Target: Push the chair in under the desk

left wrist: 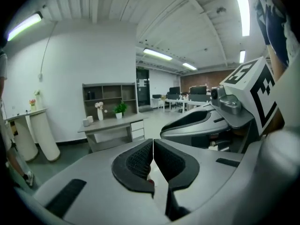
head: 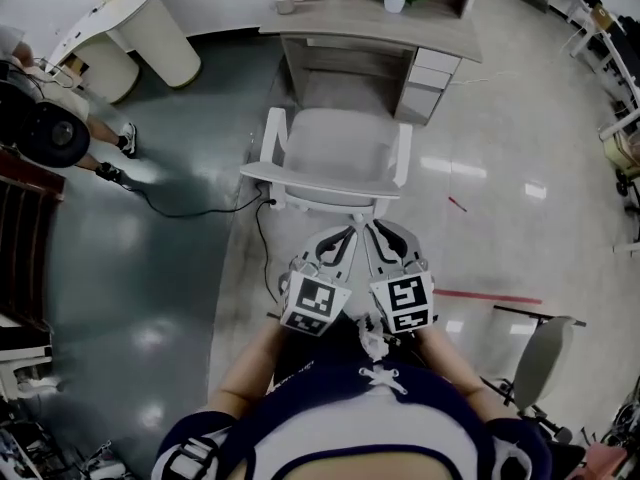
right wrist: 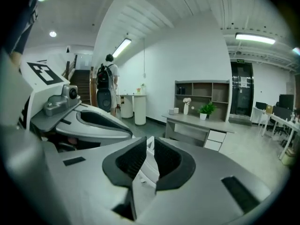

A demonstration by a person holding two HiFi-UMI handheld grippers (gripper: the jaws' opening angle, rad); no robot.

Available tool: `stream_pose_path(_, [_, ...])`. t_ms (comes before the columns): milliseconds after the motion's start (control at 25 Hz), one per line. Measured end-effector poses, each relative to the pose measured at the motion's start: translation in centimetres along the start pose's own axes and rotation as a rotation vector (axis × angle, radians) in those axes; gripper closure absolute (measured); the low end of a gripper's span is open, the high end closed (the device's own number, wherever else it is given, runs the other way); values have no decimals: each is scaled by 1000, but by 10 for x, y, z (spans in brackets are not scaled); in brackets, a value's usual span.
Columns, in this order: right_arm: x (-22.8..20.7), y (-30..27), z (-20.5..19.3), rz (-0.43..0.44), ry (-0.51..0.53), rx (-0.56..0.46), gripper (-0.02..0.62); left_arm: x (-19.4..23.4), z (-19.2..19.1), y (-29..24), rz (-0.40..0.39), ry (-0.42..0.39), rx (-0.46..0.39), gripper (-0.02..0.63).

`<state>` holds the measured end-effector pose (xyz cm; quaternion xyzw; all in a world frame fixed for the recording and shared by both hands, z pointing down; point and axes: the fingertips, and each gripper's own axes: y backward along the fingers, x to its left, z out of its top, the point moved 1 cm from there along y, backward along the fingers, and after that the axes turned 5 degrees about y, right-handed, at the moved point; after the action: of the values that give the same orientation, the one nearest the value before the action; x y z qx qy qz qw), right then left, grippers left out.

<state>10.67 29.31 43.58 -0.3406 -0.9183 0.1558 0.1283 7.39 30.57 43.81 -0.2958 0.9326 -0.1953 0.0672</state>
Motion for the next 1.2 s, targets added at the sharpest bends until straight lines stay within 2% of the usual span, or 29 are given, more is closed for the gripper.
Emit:
stream_pose_path(160, [-4, -34, -14, 11, 32, 95, 572, 35, -21, -15, 28, -170, 100, 597])
stream_pose_path(320, [-5, -66, -25, 40, 88, 189, 510, 66, -35, -28, 44, -295, 169, 595])
stream_pose_path(600, [2, -113, -43, 55, 231, 312, 479, 106, -67, -49, -22, -380, 286, 502])
stream_pose_path(720, [6, -133, -54, 60, 341, 368, 471, 123, -81, -56, -29, -475, 332, 454])
stream_pose_path(920, [7, -158, -76, 49, 536, 435, 471, 148, -107, -66, -43, -634, 410, 442])
stream_pose_path(1080, [4, -173, -90, 48, 607, 468, 471, 165, -120, -75, -54, -675, 442, 413])
stream_pose_path(1200, [5, -181, -96, 62, 616, 474, 469, 177, -131, -82, -58, -707, 463, 393])
